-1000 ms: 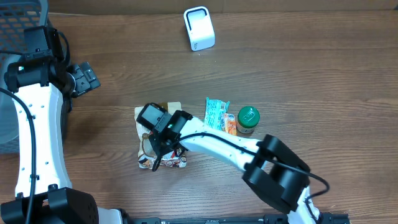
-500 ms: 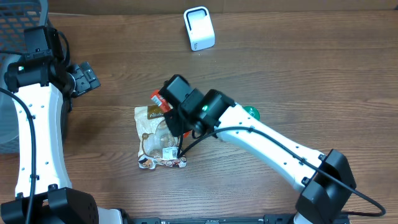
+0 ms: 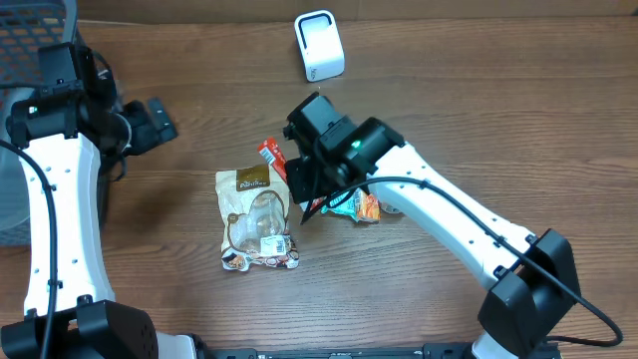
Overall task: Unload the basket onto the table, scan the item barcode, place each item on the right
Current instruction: 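Lift the red stick with the right gripper toward the left gripper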
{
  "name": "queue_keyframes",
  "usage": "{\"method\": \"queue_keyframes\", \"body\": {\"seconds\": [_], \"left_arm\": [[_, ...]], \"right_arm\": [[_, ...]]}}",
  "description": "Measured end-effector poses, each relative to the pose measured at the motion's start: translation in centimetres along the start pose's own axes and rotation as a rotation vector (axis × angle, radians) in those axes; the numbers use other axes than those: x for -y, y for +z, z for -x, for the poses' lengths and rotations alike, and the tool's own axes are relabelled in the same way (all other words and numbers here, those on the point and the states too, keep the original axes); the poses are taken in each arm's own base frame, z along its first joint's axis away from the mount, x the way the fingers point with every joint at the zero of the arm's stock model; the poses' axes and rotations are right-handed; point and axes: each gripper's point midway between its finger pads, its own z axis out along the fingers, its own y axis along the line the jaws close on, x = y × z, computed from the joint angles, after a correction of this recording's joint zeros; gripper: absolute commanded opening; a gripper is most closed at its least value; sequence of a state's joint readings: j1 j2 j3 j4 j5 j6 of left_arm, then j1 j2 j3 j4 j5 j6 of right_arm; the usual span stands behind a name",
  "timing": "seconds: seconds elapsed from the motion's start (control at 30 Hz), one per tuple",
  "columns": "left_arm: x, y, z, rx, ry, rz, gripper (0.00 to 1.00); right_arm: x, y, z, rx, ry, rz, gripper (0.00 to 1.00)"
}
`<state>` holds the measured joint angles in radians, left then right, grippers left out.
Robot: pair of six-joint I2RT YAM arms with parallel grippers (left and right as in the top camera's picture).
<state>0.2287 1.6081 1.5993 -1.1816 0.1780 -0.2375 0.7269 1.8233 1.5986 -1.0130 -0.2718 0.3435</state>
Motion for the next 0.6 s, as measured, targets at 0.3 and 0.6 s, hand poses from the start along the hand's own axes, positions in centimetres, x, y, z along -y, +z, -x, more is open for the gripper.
{"method": "queue_keyframes", "body": {"seconds": [0.3,0.6], "left_arm": [[9.7,-0.8,-4.0,-0.134,0.217,-0.458,1.0],[13.6,-1.5,-6.4,-0.183,0.32,-0.569,0.84]], "right_arm": [[-3.8,-1.0,0.8,-0.011,-0.024,0.265,0.04],[-6.3,-3.6,1.9,-0.019,-0.044,0.539,0.04]]}}
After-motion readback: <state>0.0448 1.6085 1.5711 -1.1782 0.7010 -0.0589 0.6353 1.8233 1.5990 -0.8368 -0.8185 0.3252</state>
